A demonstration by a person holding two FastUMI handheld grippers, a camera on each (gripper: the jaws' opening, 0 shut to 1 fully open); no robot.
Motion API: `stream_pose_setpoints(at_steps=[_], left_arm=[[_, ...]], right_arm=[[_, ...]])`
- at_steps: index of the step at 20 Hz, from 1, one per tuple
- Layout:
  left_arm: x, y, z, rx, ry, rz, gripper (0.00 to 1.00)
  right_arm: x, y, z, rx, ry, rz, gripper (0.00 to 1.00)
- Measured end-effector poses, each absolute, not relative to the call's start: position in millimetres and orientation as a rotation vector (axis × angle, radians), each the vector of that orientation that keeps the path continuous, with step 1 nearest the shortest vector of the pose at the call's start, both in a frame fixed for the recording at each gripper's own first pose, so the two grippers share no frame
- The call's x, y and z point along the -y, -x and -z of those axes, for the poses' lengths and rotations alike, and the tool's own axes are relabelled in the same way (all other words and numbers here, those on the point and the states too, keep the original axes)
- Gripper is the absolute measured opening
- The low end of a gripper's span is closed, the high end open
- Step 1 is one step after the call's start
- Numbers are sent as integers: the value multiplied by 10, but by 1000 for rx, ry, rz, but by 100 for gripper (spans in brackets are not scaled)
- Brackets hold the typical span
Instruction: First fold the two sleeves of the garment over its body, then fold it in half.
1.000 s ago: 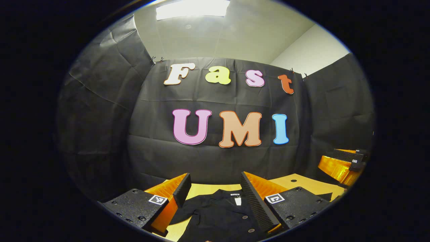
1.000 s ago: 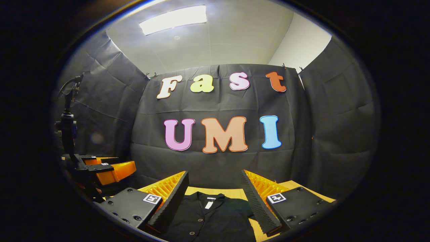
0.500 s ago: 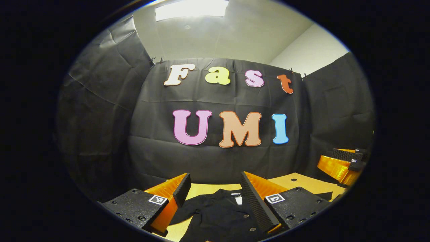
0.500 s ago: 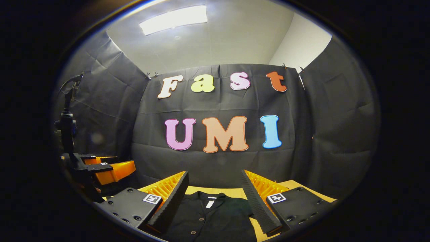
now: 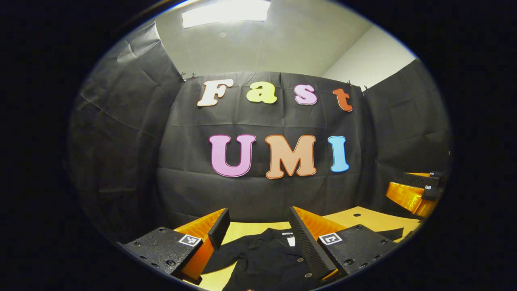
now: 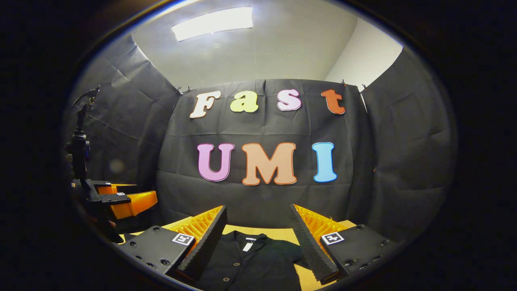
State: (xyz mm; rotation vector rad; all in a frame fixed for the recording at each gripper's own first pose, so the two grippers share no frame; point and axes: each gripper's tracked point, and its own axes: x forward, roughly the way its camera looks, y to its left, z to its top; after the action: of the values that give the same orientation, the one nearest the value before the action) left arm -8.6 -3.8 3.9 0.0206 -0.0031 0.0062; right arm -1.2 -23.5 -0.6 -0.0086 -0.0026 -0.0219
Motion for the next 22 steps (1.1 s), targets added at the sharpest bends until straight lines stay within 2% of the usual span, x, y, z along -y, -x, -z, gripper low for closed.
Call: stream_pose_setpoints(at_steps=[6,11,12,13,17,18,19,22], left_arm=[[176,50,-56,-8,-36,-20,92],[359,-70,-55,-16,-30,-43,90],[399,-86,-61,-17,-30,-48,93],[451,-110,-60,-17,-27,-52,90],[641,-218,-77,-17,-37,-68,92],[688,-247,-94,-14,-41,-70,90],[731,-272,-107,-11,-47,-72,92],[857,-331,-137,-7,-68,-82,90]], right_arm=[[620,-140,0,0,31,28,98],[1401,-292,-33,-16,84,88,98],[1574,-334,-13,-25,93,103,98],[1769,-366,20,-38,103,121,99],[2515,-404,255,-110,130,197,98],[2688,-396,334,-131,137,213,98],[2844,-388,419,-152,143,223,98],[3191,-367,763,-233,153,227,98]])
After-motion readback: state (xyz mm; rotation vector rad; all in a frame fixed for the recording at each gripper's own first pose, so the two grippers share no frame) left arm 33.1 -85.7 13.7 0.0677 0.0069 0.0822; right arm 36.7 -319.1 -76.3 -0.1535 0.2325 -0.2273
